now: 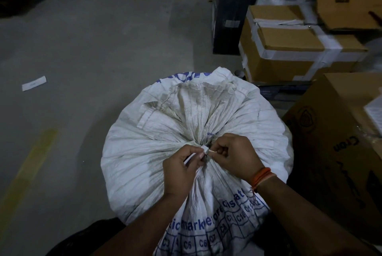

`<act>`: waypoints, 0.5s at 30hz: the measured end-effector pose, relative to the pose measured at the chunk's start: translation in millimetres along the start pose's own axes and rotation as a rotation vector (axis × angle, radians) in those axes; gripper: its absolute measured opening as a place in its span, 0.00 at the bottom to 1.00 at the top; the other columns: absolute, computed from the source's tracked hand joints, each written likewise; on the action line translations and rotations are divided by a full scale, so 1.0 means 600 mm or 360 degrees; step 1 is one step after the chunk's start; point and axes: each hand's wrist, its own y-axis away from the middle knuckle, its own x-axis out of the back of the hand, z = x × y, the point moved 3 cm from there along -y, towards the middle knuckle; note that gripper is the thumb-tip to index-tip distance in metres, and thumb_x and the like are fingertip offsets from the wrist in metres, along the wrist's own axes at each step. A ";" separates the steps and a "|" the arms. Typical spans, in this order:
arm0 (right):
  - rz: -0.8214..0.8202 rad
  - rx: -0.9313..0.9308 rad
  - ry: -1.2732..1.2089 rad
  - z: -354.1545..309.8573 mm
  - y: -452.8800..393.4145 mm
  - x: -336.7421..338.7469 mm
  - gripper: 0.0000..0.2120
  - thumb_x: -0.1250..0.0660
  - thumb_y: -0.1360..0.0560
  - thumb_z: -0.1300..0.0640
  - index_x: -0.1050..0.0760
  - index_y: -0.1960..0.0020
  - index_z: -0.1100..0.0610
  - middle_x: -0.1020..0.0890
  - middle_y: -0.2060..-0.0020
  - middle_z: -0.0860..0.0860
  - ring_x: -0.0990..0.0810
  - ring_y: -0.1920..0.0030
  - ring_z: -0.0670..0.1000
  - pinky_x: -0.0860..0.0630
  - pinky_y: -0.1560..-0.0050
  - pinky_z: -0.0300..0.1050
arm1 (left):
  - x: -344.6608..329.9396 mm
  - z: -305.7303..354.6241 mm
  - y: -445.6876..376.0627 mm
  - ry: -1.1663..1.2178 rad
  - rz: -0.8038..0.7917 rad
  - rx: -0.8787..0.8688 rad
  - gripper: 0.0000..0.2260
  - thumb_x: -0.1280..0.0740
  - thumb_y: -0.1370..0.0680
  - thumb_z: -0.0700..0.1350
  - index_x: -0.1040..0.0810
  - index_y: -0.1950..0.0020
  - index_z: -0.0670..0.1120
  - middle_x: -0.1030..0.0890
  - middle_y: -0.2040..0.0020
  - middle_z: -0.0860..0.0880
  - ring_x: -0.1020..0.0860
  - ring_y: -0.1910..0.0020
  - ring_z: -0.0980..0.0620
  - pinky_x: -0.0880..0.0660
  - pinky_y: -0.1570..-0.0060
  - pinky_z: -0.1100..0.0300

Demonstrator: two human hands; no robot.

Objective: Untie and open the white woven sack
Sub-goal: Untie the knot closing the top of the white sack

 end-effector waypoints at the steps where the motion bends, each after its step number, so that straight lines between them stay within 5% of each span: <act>1: 0.0000 -0.0002 0.0010 0.002 0.001 0.003 0.05 0.21 0.32 0.57 0.16 0.61 0.52 0.21 0.67 0.45 0.27 0.69 0.37 0.33 0.66 0.25 | -0.001 -0.001 -0.001 0.0023 -0.0001 0.0013 0.07 0.26 0.20 0.41 0.14 0.53 0.54 0.11 0.59 0.55 0.12 0.61 0.56 0.14 0.55 0.46; 8: 0.0007 0.0000 0.0050 0.006 -0.001 0.005 0.06 0.21 0.31 0.57 0.18 0.63 0.53 0.22 0.68 0.45 0.26 0.69 0.41 0.33 0.66 0.28 | -0.002 -0.001 -0.001 0.0071 -0.0018 0.0017 0.07 0.27 0.20 0.41 0.15 0.54 0.54 0.12 0.59 0.53 0.13 0.62 0.53 0.14 0.56 0.45; 15: 0.0002 0.0022 0.0034 -0.002 -0.005 -0.001 0.06 0.22 0.30 0.60 0.18 0.63 0.56 0.21 0.65 0.49 0.25 0.66 0.46 0.25 0.63 0.43 | -0.004 0.001 -0.002 0.0022 -0.0028 -0.0038 0.09 0.27 0.19 0.39 0.16 0.54 0.53 0.13 0.59 0.54 0.14 0.62 0.54 0.15 0.57 0.55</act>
